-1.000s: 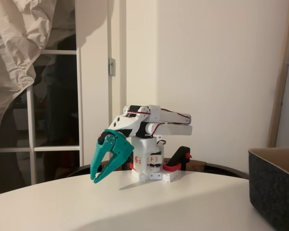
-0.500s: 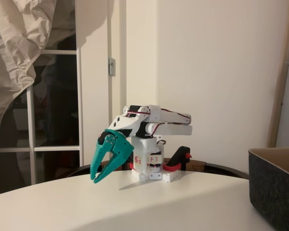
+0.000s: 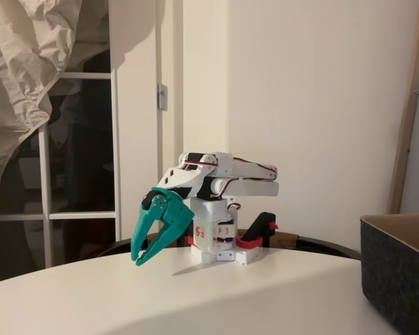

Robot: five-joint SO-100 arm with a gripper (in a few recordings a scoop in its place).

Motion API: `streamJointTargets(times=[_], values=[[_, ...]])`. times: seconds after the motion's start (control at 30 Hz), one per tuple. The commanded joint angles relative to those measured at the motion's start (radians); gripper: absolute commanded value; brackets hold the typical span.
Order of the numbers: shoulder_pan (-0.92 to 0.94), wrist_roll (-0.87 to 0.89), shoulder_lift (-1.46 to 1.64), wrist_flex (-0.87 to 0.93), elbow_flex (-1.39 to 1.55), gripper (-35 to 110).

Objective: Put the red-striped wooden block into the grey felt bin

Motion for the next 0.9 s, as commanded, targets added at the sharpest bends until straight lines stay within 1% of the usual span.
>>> streamJointTargets(times=[0.0,0.87], values=[[0.006,0.008,0.023,0.006,0.011,0],[0.006,0.008,0.023,0.006,0.011,0]])
